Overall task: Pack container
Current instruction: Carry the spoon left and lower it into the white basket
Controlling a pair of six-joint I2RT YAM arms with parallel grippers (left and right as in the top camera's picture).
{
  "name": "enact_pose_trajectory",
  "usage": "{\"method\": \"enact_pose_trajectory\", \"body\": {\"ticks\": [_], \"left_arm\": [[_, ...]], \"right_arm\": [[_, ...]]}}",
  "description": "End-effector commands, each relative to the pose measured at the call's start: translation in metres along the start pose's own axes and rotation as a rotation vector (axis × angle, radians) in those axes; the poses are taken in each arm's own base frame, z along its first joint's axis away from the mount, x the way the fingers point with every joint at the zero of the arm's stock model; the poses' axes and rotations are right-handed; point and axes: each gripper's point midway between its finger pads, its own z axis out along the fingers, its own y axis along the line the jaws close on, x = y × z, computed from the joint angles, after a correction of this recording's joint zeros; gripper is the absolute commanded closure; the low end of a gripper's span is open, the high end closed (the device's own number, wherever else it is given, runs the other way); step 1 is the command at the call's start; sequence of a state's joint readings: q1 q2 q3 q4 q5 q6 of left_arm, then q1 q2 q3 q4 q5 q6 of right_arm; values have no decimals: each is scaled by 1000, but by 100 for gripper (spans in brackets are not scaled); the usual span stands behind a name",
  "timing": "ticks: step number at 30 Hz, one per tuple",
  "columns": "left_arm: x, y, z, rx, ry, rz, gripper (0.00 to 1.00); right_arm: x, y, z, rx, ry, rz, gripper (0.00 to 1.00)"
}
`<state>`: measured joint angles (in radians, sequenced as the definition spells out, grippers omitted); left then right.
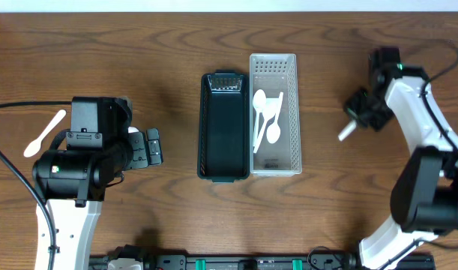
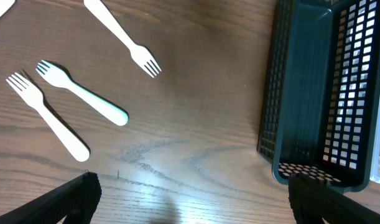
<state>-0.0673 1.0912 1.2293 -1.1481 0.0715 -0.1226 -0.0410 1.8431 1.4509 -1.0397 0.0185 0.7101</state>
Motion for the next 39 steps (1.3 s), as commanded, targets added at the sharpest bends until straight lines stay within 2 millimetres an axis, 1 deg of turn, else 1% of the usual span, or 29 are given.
{"method": "enact_pose_trajectory", "body": {"ticks": [1,3,4,5,7,9,11,13,16,20,22,24,25,26,27,28,29,33,36,39], "left_arm": [[-3,1,-4,-10,-13,18,2],[-3,1,-4,-10,-13,18,2],[-3,1,-4,-10,-13,18,2],[-3,1,-4,-10,-13,18,2],[-3,1,-4,-10,-13,18,2],[-3,1,-4,-10,-13,18,2],[-3,1,-4,-10,-13,18,2],[-3,1,-4,-10,-13,18,2],[-3,1,-4,-10,-13,18,2],[-3,1,-4,-10,-13,18,2],[-3,1,-4,-10,-13,18,2],[-3,1,-4,-10,-13,18,2],[-3,1,-4,-10,-12,18,2],[-3,1,-4,-10,-12,18,2],[-3,1,-4,-10,-12,18,2],[-3,1,-4,-10,-13,18,2],[-3,1,-4,-10,-13,18,2],[-3,1,-4,-10,-13,18,2],[-3,1,-4,-10,-13,18,2],[-2,1,-4,-10,-10,18,2]], "right_arm": [[9,53,-73,-144,-111,-279,99],[25,77,-99,-178,-134,-391,99],[34,87,-110,-193,-142,-445,99],[46,100,-121,-211,-151,-513,99],[67,117,-131,-236,-158,-598,99],[88,129,-133,-250,-149,-653,99],[103,136,-127,-246,-130,-694,99],[117,141,-114,-226,-97,-729,98],[129,142,-90,-172,-37,-757,97],[142,140,-49,-94,74,-771,96],[148,141,-33,-81,123,-771,94],[152,141,-19,-65,161,-771,90],[153,141,-13,-56,171,-771,85],[153,141,-8,-49,177,-771,77],[154,141,-5,-45,181,-771,68],[154,141,-3,-43,183,-771,64],[153,142,-2,-43,182,-771,63],[151,145,-2,-57,169,-785,61],[149,149,-2,-72,156,-804,61],[138,156,-9,-97,118,-824,61]]}}
